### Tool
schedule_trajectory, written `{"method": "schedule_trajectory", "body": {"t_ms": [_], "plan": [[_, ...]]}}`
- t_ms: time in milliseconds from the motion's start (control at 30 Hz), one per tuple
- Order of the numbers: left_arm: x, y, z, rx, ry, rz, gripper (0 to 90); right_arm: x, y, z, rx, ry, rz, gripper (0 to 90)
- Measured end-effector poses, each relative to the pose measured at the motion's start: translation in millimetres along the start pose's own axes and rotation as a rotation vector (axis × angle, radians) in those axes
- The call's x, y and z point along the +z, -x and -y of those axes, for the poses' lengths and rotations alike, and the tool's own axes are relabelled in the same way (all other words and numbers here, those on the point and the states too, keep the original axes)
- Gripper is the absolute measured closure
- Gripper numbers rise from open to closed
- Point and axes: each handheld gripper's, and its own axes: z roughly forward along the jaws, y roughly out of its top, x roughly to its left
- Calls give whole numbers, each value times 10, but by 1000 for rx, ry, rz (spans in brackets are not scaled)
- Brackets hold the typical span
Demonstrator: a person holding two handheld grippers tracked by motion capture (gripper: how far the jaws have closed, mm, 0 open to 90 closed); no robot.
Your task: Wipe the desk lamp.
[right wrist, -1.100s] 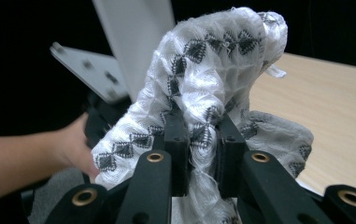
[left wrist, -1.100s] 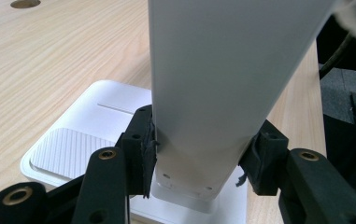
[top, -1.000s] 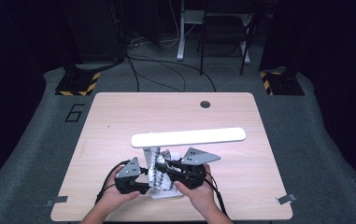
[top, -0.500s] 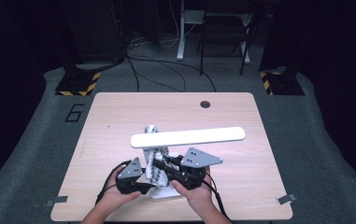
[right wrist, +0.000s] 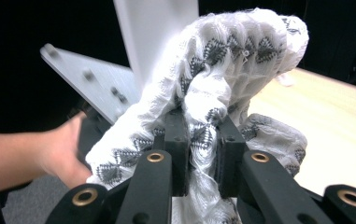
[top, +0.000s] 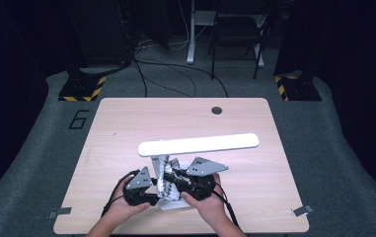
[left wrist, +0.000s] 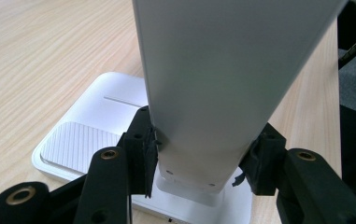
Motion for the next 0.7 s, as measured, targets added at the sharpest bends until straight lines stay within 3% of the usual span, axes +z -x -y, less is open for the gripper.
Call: {"method": "schedule_trajectory", "body": {"t_ms": [133,167,200,233,300,400,667,700], "plan": [[5,7,-3,-7,1,-4,531,-26,-35,-68,-20,18,26,790],[9,15,0,-21,10,-6,531,-67,-84,-176,-54,70,37,790],[11,18,1,-27,15,-7,531,-67,-84,-176,-54,70,37,790],[11,19,0,-30,14,-6,532,-134,-142,-296,-62,119,32,790],[9,18,-3,-23,6,-7,532,-158,-161,-339,-67,141,31,790],[17,29,-7,-23,8,-18,532,-250,-220,-473,-93,230,52,788],[6,21,-17,-42,13,-3,502,-281,-190,-415,-41,281,46,790],[-45,16,-32,-36,57,14,479,-286,-189,-414,-41,284,47,791]]}}
